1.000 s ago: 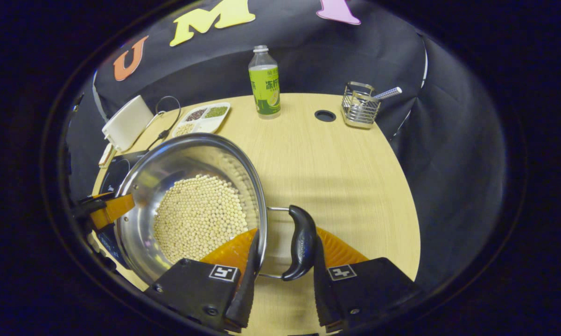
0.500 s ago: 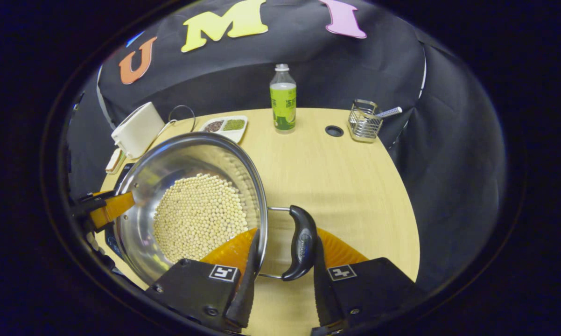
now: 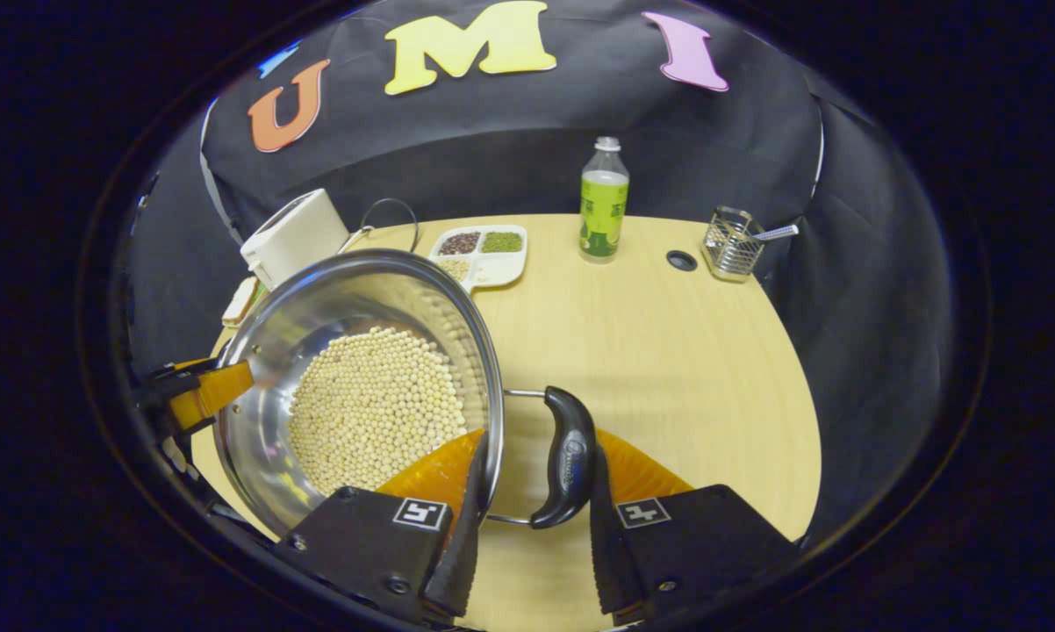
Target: First push the handle of the pot to place it horizontally, then grasp the pot with both hands and set it on the induction cooktop.
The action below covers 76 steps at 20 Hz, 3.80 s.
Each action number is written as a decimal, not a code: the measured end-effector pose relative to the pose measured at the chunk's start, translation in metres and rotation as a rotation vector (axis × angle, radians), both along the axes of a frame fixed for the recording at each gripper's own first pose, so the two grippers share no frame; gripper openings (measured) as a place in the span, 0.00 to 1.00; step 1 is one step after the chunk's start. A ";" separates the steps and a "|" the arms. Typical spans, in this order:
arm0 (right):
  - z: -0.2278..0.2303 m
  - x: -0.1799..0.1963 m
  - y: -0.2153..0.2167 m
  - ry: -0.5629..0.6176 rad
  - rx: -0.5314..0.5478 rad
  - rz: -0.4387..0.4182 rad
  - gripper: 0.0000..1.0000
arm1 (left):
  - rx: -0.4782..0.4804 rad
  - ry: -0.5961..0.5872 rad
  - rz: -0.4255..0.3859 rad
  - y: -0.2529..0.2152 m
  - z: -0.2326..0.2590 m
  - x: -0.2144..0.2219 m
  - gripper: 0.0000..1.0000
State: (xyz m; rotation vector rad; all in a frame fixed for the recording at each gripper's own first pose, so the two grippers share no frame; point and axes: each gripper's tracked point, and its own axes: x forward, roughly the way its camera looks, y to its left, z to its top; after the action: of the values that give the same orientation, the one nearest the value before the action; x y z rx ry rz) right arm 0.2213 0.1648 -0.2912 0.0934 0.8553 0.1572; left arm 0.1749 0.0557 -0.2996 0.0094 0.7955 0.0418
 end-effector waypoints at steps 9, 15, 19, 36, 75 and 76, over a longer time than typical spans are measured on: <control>0.004 -0.001 0.082 0.009 0.017 0.023 0.54 | 0.027 0.001 0.026 0.077 0.002 -0.005 0.58; 0.000 0.003 0.130 0.025 0.023 0.026 0.54 | 0.037 0.018 0.037 0.121 -0.005 0.001 0.58; -0.001 0.009 0.148 0.033 0.015 0.028 0.53 | 0.037 0.023 0.045 0.138 -0.011 0.007 0.58; -0.020 0.015 0.158 0.065 -0.004 0.024 0.55 | 0.032 0.046 0.029 0.142 -0.038 0.011 0.58; 0.099 -0.013 0.112 -0.401 -0.042 0.151 0.80 | 0.043 -0.384 -0.028 0.085 0.100 -0.016 0.97; 0.110 -0.019 0.105 -0.424 -0.042 0.152 0.80 | 0.030 -0.406 -0.028 0.077 0.112 -0.020 0.96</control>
State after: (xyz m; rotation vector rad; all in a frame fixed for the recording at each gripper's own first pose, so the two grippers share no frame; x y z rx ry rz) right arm 0.2023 0.2698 -0.1812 -0.0443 0.4416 0.2905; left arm 0.1554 0.1329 -0.1878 0.0391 0.3888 0.0281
